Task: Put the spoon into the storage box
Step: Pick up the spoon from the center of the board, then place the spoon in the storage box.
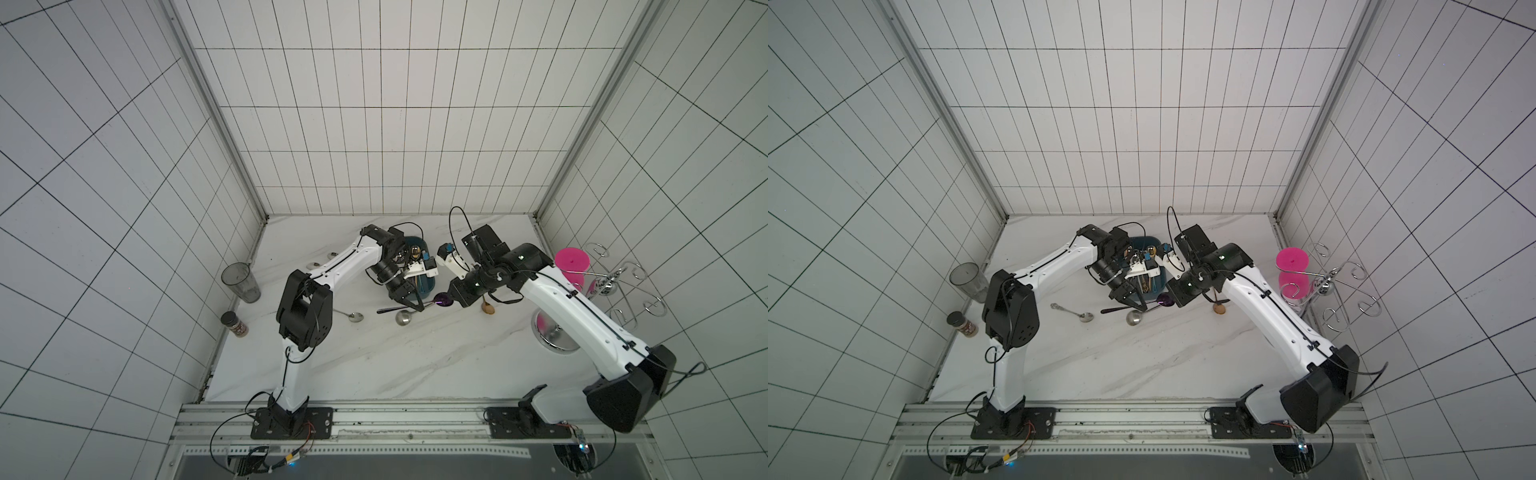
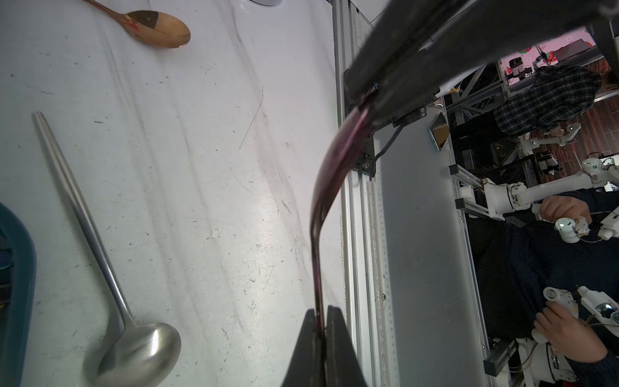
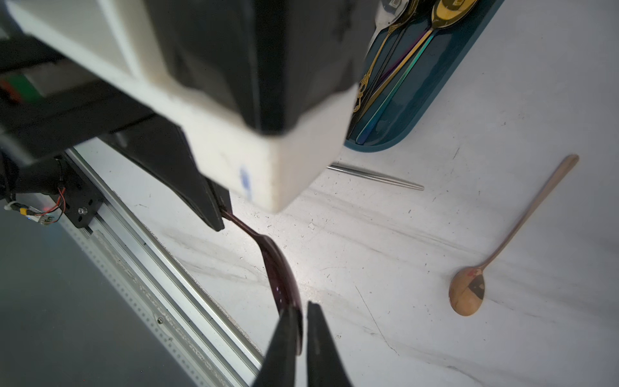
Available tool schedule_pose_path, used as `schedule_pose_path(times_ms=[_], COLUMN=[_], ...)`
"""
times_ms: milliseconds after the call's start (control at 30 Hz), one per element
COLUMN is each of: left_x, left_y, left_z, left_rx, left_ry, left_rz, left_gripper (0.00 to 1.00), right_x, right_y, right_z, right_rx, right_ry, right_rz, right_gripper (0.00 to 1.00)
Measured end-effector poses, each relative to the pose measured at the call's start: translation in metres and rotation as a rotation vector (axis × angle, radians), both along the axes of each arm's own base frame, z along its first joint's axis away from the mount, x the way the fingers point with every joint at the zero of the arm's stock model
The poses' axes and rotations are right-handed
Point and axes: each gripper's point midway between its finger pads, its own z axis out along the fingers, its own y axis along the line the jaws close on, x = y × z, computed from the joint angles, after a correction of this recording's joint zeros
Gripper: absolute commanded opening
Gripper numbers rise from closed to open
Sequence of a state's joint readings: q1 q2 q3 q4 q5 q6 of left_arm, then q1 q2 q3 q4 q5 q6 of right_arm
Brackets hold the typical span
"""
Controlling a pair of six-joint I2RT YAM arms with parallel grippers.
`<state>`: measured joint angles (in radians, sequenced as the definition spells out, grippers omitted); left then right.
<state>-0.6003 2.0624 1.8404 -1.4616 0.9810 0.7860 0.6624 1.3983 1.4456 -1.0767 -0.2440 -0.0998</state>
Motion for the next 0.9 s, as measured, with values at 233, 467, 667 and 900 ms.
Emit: schedule_pose_path(times_ms=[233,467,667,900], left_x=[0.026,0.116,0.185,0.219], left_y=[-0.008,-0.005,0.022,0.041], left_z=[0.005,0.007,0.014,-0.015], left_rx=[0.009,-0.007,-0.022,-0.007], left_ry=[0.006,0.023,0.072,0.255], left_rz=[0.118,0.521,0.894,1.230], left_gripper=[0.00,0.01,0.00,0.00], right_x=[0.004,0.008,0.008,0.006], right_y=[-0.017,-0.059,-0.085,-0.094], right_z=[0.035,0.054,0.053,0.053], right_rx=[0.067,0.150,0.179,0.197], right_ry=[-0.145,-0.226,-0.258,-0.267], right_rz=[-0.085,-0.286,-0.419,-0.482], right_gripper=[0.64,0.78,0.85,0.95])
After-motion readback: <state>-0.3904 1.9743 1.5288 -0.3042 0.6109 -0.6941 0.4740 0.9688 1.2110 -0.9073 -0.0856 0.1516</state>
